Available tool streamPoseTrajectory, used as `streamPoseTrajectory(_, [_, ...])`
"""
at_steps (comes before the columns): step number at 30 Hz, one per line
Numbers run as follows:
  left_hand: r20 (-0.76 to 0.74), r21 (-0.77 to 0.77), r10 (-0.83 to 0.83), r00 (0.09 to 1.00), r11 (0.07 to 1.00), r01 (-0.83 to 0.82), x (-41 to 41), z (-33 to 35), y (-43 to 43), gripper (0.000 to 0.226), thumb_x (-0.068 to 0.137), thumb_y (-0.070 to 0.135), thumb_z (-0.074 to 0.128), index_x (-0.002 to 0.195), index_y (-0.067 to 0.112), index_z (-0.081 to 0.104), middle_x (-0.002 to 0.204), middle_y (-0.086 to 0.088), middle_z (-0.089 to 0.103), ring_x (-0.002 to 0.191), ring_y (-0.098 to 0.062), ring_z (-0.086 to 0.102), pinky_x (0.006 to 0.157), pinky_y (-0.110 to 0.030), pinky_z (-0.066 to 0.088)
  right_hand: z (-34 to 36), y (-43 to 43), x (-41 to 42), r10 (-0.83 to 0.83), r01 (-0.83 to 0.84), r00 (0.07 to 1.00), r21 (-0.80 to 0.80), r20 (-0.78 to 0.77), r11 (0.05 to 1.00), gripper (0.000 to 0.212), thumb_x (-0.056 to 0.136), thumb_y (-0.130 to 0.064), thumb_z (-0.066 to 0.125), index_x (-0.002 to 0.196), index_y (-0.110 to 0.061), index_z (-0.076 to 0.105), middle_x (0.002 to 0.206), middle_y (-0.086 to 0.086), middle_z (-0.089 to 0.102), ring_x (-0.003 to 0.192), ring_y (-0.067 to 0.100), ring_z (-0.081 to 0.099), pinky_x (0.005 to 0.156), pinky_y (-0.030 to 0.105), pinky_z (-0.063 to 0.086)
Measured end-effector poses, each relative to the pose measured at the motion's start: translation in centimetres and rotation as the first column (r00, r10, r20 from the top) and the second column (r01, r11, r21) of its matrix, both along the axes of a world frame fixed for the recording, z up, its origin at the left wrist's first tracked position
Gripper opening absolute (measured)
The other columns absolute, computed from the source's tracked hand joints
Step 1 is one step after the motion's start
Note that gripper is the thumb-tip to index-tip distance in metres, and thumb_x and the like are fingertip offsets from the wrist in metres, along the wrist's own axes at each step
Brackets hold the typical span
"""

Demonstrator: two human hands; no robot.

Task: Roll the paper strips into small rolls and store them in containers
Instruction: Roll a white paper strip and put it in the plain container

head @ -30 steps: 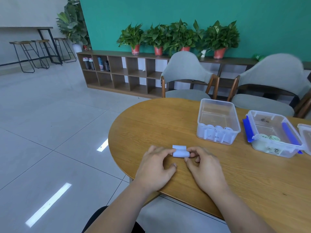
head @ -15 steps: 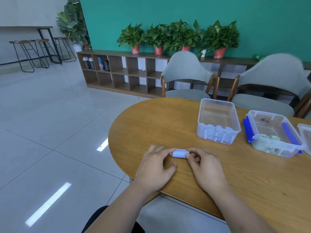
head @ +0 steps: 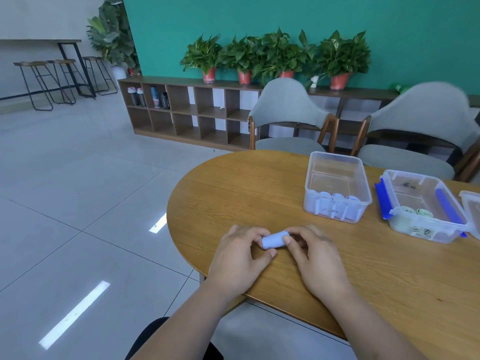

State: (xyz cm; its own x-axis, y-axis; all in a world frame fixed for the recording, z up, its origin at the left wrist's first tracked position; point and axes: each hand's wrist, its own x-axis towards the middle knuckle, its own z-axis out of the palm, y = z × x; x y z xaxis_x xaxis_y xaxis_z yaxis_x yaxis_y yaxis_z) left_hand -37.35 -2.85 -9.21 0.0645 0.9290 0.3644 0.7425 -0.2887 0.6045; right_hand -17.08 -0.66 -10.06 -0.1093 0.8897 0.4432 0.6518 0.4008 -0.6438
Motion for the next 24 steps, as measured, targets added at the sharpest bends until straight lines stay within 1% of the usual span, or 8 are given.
streamPoseTrajectory(4, [-0.039, 0.039, 0.012, 0.999, 0.999, -0.010, 0.0, -0.2, 0.1, 0.028, 0.089, 0.053, 0.072, 0.114, 0.043, 0.065, 0.097, 0.024, 0.059, 0.104, -0.001, 0.048, 0.091, -0.029, 0.047, 0.5, -0.3, 0.0, 0.035, -0.034, 0.999, 0.013, -0.041, 0.999, 0.021, 0.098, -0.047, 0.063, 0.111, -0.035, 0.075, 0.095, -0.021, 0.067, 0.090, 0.003, 0.064, 0.080, 0.027, 0.052])
streamPoseTrajectory(7, [-0.051, 0.062, 0.027, 0.998, 0.998, -0.024, 0.0, -0.2, 0.3, 0.029, 0.093, 0.055, 0.068, 0.117, 0.040, 0.069, 0.104, 0.024, 0.055, 0.106, -0.004, 0.048, 0.092, -0.029, 0.047, 0.3, -0.5, 0.0, 0.089, -0.088, 0.996, 0.022, -0.016, 0.996, 0.030, 0.095, -0.035, 0.074, 0.125, -0.033, 0.072, 0.104, -0.023, 0.067, 0.097, 0.002, 0.066, 0.083, 0.029, 0.056])
streamPoseTrajectory(9, [-0.061, 0.065, 0.009, 0.998, 0.998, -0.005, 0.1, -0.1, 0.3, 0.029, 0.095, 0.056, 0.065, 0.116, 0.037, 0.072, 0.104, 0.024, 0.058, 0.103, -0.005, 0.049, 0.091, -0.032, 0.048, 0.1, -0.6, 0.0, 0.107, -0.107, 0.994, 0.043, 0.003, 0.993, 0.041, 0.093, -0.026, 0.076, 0.133, -0.033, 0.068, 0.109, -0.024, 0.066, 0.100, 0.003, 0.067, 0.084, 0.033, 0.058])
streamPoseTrajectory(11, [-0.082, 0.052, -0.028, 0.996, 0.998, 0.032, 0.1, 0.0, 0.2, 0.029, 0.098, 0.057, 0.060, 0.114, 0.037, 0.073, 0.102, 0.023, 0.062, 0.100, -0.005, 0.049, 0.090, -0.035, 0.048, 0.3, -0.8, -0.1, 0.088, -0.087, 0.996, 0.063, -0.009, 0.994, 0.047, 0.093, -0.023, 0.077, 0.137, -0.035, 0.065, 0.109, -0.024, 0.066, 0.100, 0.004, 0.067, 0.083, 0.031, 0.058])
streamPoseTrajectory(14, [-0.063, 0.037, -0.037, 0.997, 0.999, 0.040, 0.1, 0.0, 0.0, 0.029, 0.098, 0.052, 0.062, 0.123, 0.039, 0.068, 0.101, 0.028, 0.065, 0.100, -0.003, 0.050, 0.092, -0.036, 0.049, 0.8, -1.2, -0.3, 0.061, -0.070, 0.996, 0.153, 0.061, 0.986, 0.036, 0.093, -0.026, 0.077, 0.127, -0.037, 0.068, 0.108, -0.025, 0.068, 0.099, 0.001, 0.064, 0.080, 0.032, 0.056])
streamPoseTrajectory(16, [-0.015, 0.021, -0.029, 0.999, 0.999, 0.030, 0.2, 0.1, -0.2, 0.039, 0.097, 0.049, 0.066, 0.135, 0.043, 0.058, 0.100, 0.036, 0.063, 0.104, 0.000, 0.052, 0.095, -0.033, 0.048, 0.8, -1.3, -0.5, 0.046, -0.069, 0.992, 0.199, 0.118, 0.978, 0.028, 0.095, -0.029, 0.075, 0.122, -0.035, 0.070, 0.107, -0.024, 0.069, 0.100, 0.004, 0.063, 0.079, 0.034, 0.056])
streamPoseTrajectory(19, [0.008, 0.032, -0.023, 1.000, 0.999, 0.023, 0.4, 0.4, -0.6, 0.045, 0.096, 0.046, 0.068, 0.136, 0.049, 0.050, 0.106, 0.037, 0.061, 0.106, 0.002, 0.054, 0.093, -0.026, 0.047, 0.7, -1.2, -0.6, 0.005, -0.034, 0.990, 0.207, 0.141, 0.978, 0.023, 0.094, -0.030, 0.075, 0.117, -0.034, 0.072, 0.107, -0.023, 0.069, 0.100, 0.006, 0.064, 0.076, 0.033, 0.056])
streamPoseTrajectory(24, [0.003, 0.097, -0.041, 0.999, 0.994, 0.041, 0.4, 0.5, -1.0, 0.034, 0.096, 0.041, 0.070, 0.128, 0.045, 0.061, 0.105, 0.034, 0.060, 0.100, -0.003, 0.058, 0.086, -0.028, 0.051, 0.8, -1.4, -0.9, -0.051, 0.012, 0.981, 0.207, 0.185, 0.978, 0.011, 0.092, -0.039, 0.074, 0.102, -0.037, 0.071, 0.099, -0.024, 0.068, 0.095, 0.005, 0.062, 0.067, 0.030, 0.053])
